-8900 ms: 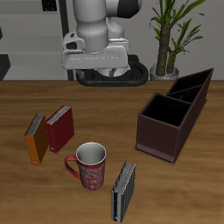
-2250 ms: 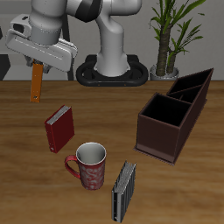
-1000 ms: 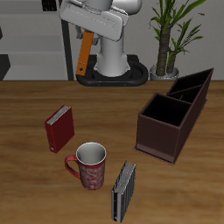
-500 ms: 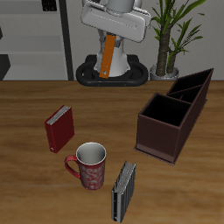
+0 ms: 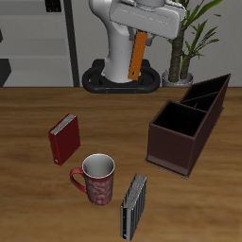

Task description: Place the orange book into the left desk caddy's right compartment

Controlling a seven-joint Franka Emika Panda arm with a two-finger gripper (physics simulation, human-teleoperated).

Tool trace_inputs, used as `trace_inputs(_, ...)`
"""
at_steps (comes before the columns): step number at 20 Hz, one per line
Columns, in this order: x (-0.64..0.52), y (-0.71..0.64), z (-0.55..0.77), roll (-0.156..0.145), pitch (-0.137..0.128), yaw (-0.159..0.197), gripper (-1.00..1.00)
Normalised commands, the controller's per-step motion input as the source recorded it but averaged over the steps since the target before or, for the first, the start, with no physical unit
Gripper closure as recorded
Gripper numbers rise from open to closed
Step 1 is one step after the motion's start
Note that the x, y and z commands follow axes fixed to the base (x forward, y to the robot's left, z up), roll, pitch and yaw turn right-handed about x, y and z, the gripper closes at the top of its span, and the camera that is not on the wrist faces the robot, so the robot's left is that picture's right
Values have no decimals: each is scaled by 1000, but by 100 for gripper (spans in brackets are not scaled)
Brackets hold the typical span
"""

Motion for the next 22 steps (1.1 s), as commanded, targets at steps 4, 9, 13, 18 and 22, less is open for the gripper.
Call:
trace_inputs(4, 129, 356, 77, 10, 21, -79, 100)
trace_inputs(9, 239, 230, 54, -8, 32, -59, 100)
trace_inputs(13, 171, 160, -37, 5, 34, -26, 100)
trace_inputs(18, 133, 380, -53, 44, 21, -13, 100)
trace_inputs(22, 108, 282, 9, 42, 10, -11, 100)
